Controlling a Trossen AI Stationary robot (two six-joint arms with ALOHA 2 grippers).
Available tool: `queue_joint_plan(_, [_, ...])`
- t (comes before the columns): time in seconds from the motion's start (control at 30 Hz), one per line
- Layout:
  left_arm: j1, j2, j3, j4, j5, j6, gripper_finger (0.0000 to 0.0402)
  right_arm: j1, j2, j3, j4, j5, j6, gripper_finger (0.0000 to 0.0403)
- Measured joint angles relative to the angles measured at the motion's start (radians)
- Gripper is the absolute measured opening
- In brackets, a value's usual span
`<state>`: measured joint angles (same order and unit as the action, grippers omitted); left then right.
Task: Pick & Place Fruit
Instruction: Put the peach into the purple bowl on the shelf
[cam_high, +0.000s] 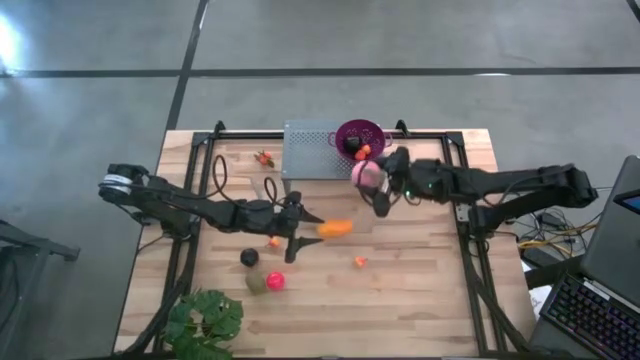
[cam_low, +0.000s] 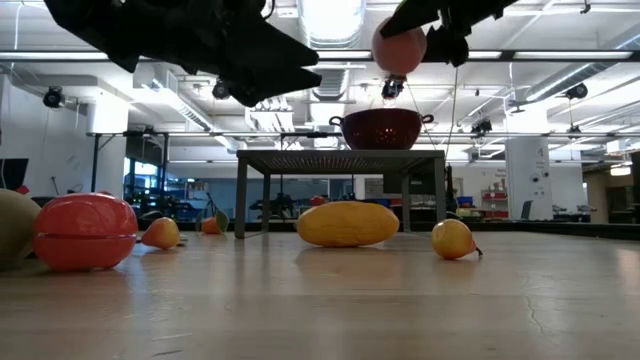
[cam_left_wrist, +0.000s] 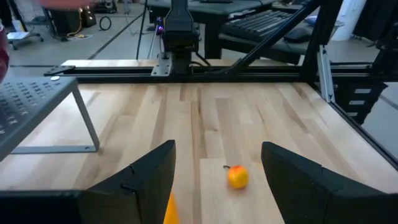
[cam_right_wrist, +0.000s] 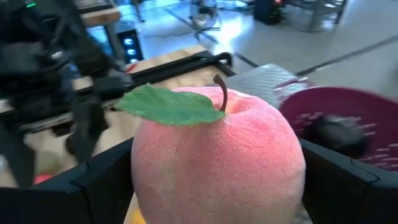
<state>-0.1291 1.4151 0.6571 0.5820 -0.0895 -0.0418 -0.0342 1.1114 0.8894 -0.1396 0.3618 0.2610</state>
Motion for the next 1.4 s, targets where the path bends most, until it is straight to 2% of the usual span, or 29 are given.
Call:
queue_joint_plan(0.3, [0.000, 0.000, 0.000, 0.002, 0.000, 0.006, 0.0243, -0.119, 0.077, 0.275, -0.303, -0.003, -0.033, 0.0346])
queue_joint_plan(0.47, [0.000, 0.000, -0.003, 0.001, 0.000, 0.005, 0.0243, -0.175, 0.140, 0.411, -0.468, 0.003, -0.028, 0.0358])
queue_joint_plan(0.6, [0.000, 0.000, -0.003, 0.002, 0.000, 0.005, 0.0243, -0.221, 0.193, 0.479, -0.527, 0.004, -0.027, 0.0360])
queue_joint_plan(0.8, [0.000, 0.000, -0.005, 0.000, 0.000, 0.005, 0.0243, -0.290, 0.268, 0.513, -0.538, 0.004, -0.027, 0.0347])
queue_joint_plan(0.97, [0.000, 0.000, -0.006, 0.000, 0.000, 0.005, 0.0243, -0.338, 0.313, 0.511, -0.557, -0.001, -0.025, 0.0358])
queue_joint_plan(1.4, [0.000, 0.000, -0.007, -0.001, 0.000, 0.005, 0.0243, -0.375, 0.365, 0.508, -0.568, -0.004, 0.006, 0.0347])
